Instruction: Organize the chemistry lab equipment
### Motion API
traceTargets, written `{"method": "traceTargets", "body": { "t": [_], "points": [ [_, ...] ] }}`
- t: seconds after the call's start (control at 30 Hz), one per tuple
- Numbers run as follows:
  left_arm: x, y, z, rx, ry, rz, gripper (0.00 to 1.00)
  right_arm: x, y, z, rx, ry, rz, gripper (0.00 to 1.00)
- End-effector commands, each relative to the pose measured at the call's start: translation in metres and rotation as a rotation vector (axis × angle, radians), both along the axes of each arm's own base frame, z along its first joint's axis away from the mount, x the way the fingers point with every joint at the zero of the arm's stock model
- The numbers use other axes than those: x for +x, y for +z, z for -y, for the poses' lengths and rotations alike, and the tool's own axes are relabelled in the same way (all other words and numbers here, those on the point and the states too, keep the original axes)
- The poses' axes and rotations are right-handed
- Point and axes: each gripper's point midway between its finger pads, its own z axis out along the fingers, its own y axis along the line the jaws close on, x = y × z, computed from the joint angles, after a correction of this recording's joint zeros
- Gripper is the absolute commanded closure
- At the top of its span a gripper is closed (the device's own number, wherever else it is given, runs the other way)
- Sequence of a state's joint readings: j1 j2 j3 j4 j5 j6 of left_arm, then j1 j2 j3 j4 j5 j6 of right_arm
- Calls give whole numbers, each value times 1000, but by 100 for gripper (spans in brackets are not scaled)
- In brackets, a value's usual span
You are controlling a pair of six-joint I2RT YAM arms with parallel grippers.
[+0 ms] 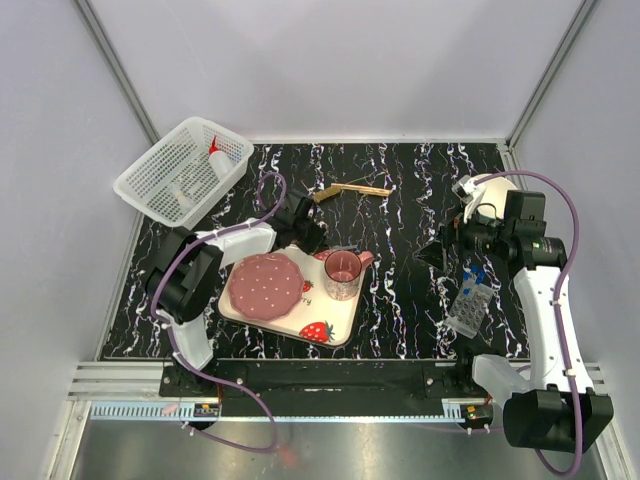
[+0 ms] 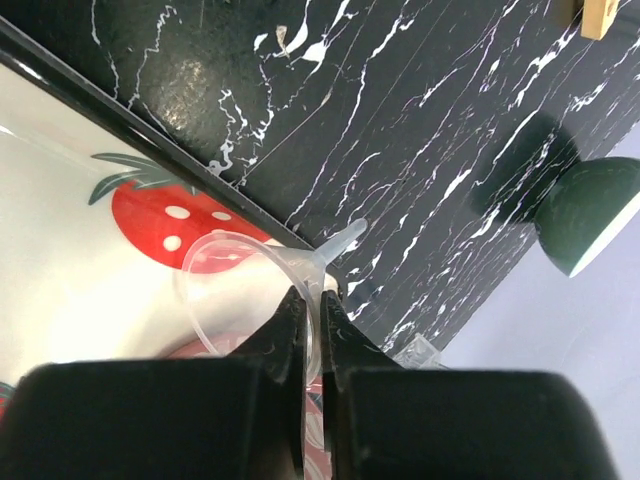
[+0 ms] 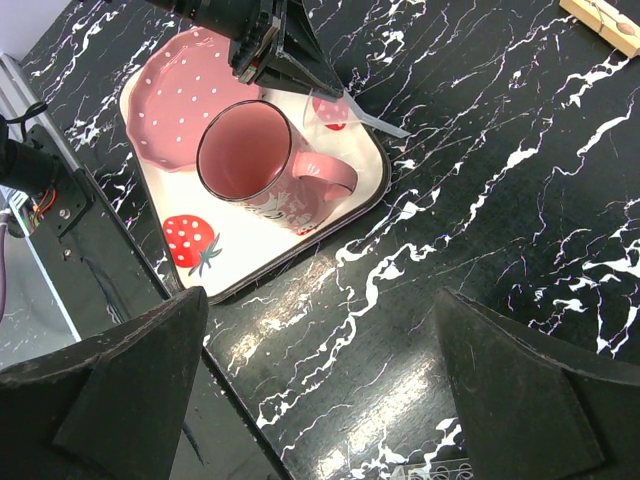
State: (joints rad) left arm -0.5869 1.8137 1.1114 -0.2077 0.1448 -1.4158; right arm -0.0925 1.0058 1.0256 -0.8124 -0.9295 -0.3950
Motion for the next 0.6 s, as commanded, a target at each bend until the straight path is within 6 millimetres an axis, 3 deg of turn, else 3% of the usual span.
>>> {"method": "traceTargets", "body": {
  "t": [0.0, 0.23, 0.33, 0.43, 0.47, 0.53, 0.57],
  "points": [
    [14, 35, 2, -12, -14, 130, 100, -2, 7, -2, 19, 7, 35, 0],
    [33, 102, -5, -135, -102, 403, 100, -5, 9, -2, 30, 8, 49, 0],
    [42, 130, -26, -181, -122, 525, 100, -6, 9, -1, 30, 5, 55, 0],
    [55, 154, -67, -152, -113, 648, 100, -8, 8, 0, 31, 2, 58, 0],
    [63, 160, -97, -112, -74, 687, 100, -8, 9, 0, 33, 0, 63, 0],
    [69, 165, -129, -73, -38, 716, 100, -10, 9, 0, 37, 1, 69, 0],
    [79, 167, -166, -26, 22, 732, 100, -10, 10, 0, 43, 1, 70, 0]
  ]
}}
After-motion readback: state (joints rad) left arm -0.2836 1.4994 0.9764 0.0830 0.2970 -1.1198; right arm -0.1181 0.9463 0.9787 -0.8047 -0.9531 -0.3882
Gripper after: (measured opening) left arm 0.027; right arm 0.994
